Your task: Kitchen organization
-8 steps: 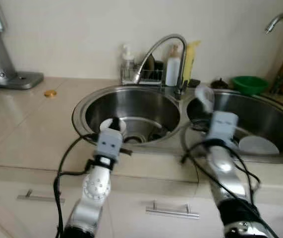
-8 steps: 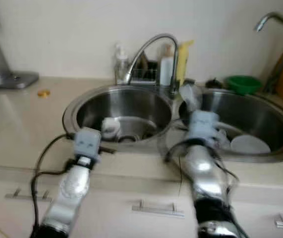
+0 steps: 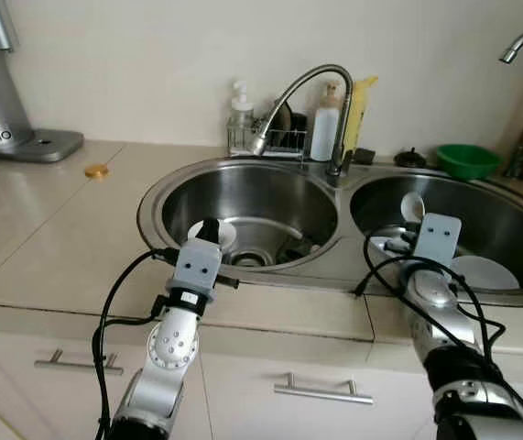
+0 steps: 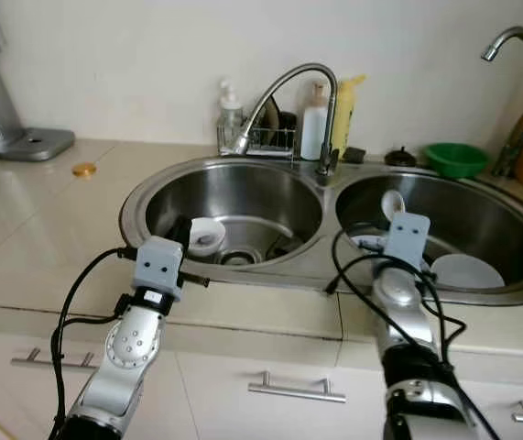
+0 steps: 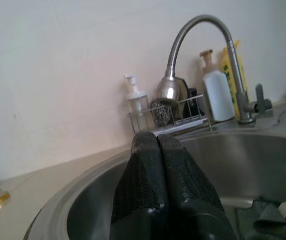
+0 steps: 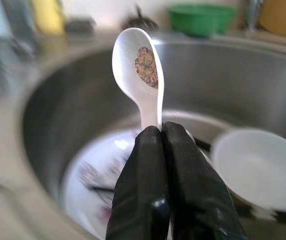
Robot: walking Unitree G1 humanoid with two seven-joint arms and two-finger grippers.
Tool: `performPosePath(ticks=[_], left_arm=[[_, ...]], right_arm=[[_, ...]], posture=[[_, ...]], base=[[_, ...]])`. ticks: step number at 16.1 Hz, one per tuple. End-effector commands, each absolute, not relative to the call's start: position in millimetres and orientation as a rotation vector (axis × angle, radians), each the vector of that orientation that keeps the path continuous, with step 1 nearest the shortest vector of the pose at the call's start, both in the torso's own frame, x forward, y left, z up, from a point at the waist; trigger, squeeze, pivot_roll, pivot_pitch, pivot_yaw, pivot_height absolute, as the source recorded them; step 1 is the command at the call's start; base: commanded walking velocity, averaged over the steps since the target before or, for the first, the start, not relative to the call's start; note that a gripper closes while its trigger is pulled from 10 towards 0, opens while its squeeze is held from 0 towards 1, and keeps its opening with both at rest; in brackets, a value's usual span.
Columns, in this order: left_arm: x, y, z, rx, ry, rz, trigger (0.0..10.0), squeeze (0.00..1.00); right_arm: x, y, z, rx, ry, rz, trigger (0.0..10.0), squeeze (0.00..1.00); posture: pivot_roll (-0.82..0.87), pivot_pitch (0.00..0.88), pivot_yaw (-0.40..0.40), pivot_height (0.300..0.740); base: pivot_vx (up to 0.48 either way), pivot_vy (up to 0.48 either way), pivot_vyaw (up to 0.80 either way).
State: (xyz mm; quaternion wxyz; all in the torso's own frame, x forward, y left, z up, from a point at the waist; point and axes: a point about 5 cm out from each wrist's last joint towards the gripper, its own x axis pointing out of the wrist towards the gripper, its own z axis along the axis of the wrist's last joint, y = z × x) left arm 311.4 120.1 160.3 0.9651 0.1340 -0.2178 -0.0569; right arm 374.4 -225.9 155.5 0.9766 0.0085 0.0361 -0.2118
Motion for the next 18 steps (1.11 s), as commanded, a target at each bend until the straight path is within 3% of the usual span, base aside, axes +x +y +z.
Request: performPosePath(ticks=[1, 2, 3, 10, 18], left_arm=[[311.7, 117.7, 163.3, 0.268, -0.453, -0.124, 10.0, 0.0], [311.8, 117.8, 163.3, 0.268, -0.453, -0.123, 10.0, 0.0], [312.1, 118.1, 163.5, 0.268, -0.452, -0.123, 10.0, 0.0], [312.5, 117.9, 162.3, 0.269, -0.447, -0.127, 10.0, 0.0], [310.2, 116.8, 163.8, 0.217, -0.458, -0.128, 10.0, 0.0]], right_arm=[[370.5, -238.8, 141.3, 0.048, 0.183, -0.493, 10.0, 0.0], [370.4, -239.3, 140.3, 0.051, 0.191, -0.493, 10.0, 0.0], [369.4, -240.4, 138.1, 0.069, 0.198, -0.504, 10.0, 0.99], [371.0, -224.3, 138.8, 0.128, 0.147, -0.438, 10.0, 1.0], [366.0, -191.8, 181.6, 0.126, -0.208, -0.275, 10.0, 1.0]], posture=[[0.03, 0.0, -0.007, 0.74], [0.03, 0.0, -0.007, 0.74], [0.03, 0.0, -0.005, 0.74], [0.03, 0.0, -0.004, 0.74], [0.02, 0.0, -0.008, 0.74]], base=[[0.0, 0.0, 0.0], [0.0, 0.0, 0.0], [0.0, 0.0, 0.0], [0.0, 0.0, 0.0], [0.0, 0.0, 0.0]])
